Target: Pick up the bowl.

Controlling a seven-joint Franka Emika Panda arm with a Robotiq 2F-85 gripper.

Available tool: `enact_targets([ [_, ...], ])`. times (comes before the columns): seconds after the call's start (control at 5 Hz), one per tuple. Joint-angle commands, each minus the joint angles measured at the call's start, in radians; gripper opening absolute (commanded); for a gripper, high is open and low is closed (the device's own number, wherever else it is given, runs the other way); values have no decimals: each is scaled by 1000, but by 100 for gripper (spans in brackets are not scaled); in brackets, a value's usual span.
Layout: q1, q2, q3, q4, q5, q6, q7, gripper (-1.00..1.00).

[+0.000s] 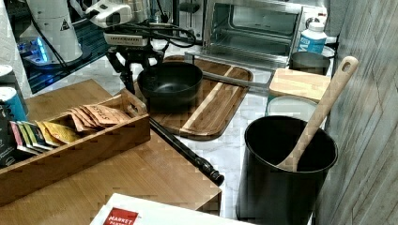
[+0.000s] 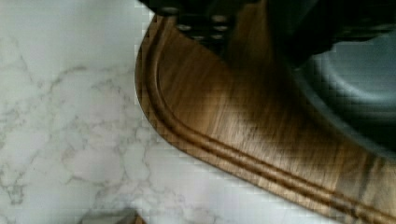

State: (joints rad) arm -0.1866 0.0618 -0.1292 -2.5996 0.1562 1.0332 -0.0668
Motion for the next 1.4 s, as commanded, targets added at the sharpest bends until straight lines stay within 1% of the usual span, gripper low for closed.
enact_targets([
  [0.2,20,-92,29,44,-14,-44,-40,-100],
  [0.4,32,-188,27,101,-63,-55,63,-100],
  [0.6,-12,-271,121,170,-251,44,202,-100],
  [0.8,67,-277,78,321,-164,-28,53,-100],
  [1.0,131,-242,51,538,-129,-202,-127,-100],
  [1.2,178,-181,27,701,-62,-387,-383,-100],
  [1.4,171,-126,39,804,-38,-573,-603,-100],
])
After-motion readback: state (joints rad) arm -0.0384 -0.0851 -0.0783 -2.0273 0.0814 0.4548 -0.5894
